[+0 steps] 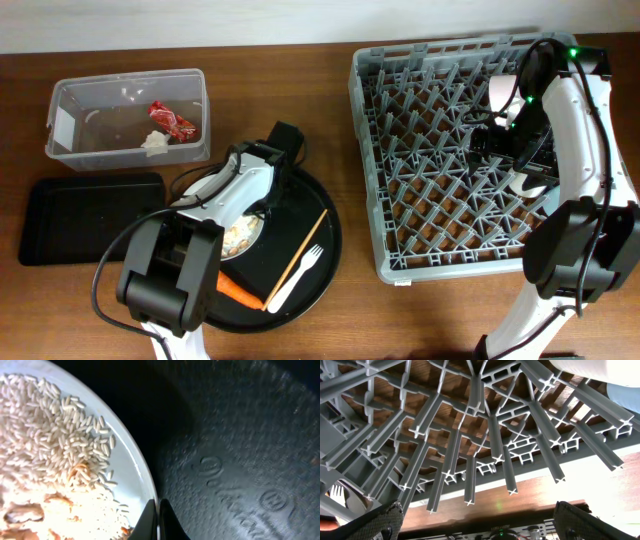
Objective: Sort waste into correct bins and load items into the dishwasher rack
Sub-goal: 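Move left gripper to the white plate and grasp its rim, then lift white plate with left gripper and carry it over black tray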
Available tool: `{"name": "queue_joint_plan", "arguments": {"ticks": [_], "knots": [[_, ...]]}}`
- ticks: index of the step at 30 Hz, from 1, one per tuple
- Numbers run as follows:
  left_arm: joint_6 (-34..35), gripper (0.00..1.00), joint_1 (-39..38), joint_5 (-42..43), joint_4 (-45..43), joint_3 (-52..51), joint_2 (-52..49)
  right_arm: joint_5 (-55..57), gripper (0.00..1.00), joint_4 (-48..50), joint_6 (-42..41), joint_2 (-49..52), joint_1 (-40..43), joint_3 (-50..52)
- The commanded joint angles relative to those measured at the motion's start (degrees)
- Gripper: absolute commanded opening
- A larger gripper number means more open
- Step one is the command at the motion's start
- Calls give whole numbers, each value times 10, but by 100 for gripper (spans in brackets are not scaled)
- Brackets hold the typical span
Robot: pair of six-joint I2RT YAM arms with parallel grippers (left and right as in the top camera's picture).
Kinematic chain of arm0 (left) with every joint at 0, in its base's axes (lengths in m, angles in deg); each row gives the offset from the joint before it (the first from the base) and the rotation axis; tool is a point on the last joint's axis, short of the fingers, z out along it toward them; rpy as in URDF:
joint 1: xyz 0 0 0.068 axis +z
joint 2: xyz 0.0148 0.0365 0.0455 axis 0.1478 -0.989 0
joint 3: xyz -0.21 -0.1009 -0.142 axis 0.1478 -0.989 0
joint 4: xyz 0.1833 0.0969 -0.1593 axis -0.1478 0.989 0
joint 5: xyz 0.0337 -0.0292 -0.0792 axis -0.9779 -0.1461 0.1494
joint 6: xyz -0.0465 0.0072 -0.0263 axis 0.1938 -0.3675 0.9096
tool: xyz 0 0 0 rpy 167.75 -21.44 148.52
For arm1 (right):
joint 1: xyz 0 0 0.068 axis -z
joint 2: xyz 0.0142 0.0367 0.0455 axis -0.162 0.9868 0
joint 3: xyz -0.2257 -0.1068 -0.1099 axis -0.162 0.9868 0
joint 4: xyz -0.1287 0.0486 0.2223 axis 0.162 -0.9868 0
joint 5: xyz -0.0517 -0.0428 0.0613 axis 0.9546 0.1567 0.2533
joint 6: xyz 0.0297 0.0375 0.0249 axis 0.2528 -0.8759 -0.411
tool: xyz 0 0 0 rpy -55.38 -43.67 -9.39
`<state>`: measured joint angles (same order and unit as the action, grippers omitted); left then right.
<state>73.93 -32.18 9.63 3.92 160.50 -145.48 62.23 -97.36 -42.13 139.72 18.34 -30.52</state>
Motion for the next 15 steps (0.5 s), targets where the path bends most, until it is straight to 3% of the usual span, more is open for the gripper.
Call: {"name": "queue_joint_plan", "arguments": {"ticks": [1, 15], "knots": [[-41, 0, 2, -23, 28, 27, -6, 3, 99, -2, -2, -13, 0, 4], [-61, 0, 1, -40, 126, 101, -5, 3, 99, -2, -2, -13, 0, 4]]}}
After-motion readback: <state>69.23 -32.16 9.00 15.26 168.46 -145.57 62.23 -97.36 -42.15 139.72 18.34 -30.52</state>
